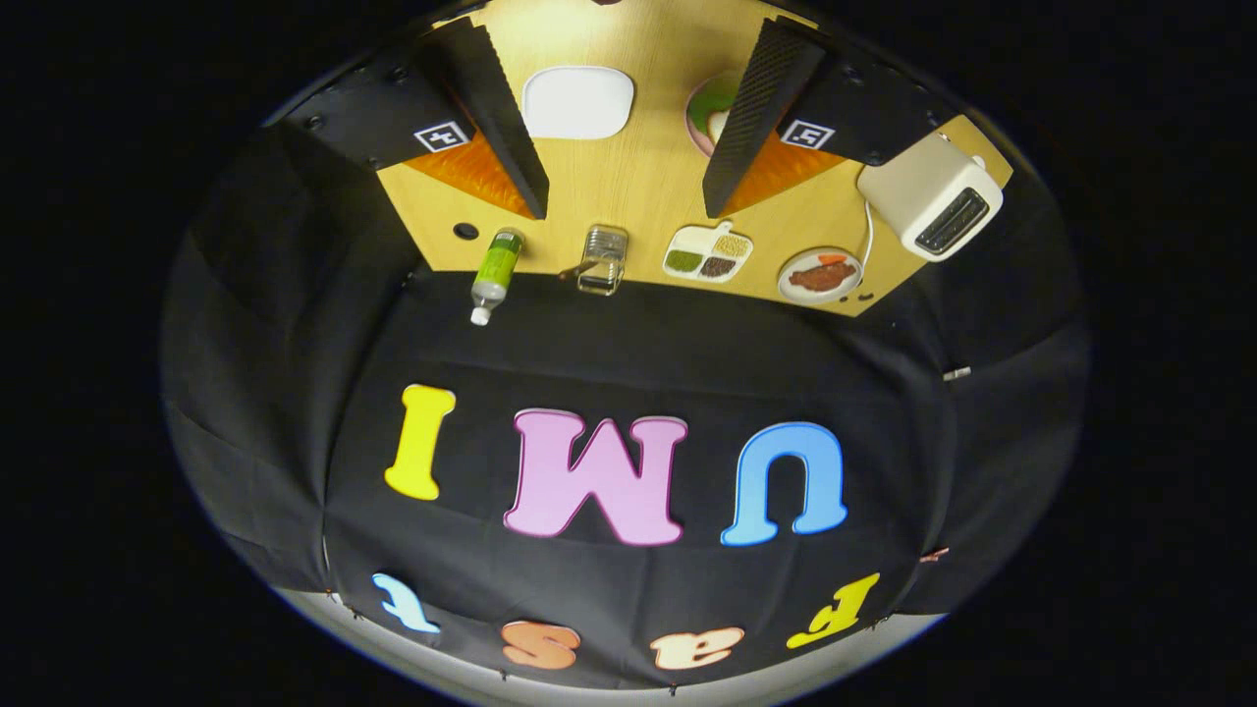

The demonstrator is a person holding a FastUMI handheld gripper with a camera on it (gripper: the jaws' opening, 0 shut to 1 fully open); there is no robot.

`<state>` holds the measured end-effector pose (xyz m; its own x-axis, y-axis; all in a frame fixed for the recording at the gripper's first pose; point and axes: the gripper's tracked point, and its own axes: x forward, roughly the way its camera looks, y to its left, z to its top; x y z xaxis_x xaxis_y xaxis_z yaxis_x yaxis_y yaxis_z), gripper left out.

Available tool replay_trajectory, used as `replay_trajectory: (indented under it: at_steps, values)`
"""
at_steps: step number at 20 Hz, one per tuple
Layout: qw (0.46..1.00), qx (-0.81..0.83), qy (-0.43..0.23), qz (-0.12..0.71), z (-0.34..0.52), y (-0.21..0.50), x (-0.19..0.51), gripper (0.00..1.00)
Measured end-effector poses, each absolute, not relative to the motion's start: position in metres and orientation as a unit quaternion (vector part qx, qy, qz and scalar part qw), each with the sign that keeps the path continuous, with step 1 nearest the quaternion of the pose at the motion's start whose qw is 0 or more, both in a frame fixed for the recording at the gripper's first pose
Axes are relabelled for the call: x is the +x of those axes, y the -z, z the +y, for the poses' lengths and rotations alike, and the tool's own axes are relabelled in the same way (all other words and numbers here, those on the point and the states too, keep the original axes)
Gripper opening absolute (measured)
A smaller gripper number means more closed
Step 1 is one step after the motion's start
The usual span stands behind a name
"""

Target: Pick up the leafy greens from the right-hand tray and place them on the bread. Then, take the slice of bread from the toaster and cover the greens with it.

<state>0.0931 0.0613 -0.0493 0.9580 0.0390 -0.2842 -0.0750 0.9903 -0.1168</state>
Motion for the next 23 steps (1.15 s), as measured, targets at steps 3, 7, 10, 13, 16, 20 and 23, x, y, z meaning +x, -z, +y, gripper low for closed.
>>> replay_trajectory:
  at_steps: [3,7,10,13,16,20,23]
  values:
    - [0.994,-0.054,-0.012,0.093,0.058,0.01,0.077,0.98]
    - [0.997,-0.043,0.01,0.062,0.052,-0.017,0.054,0.98]
    - [0.998,-0.037,0.007,0.053,0.052,-0.022,0.043,0.98]
    - [0.997,-0.054,-0.001,0.048,0.045,-0.019,0.039,0.98]
    - [0.998,-0.055,-0.008,0.038,0.039,-0.021,0.04,0.98]
    - [0.998,-0.035,-0.041,0.038,0.041,-0.019,0.037,0.98]
    - [0.998,-0.036,-0.044,0.027,0.033,-0.019,0.035,0.98]
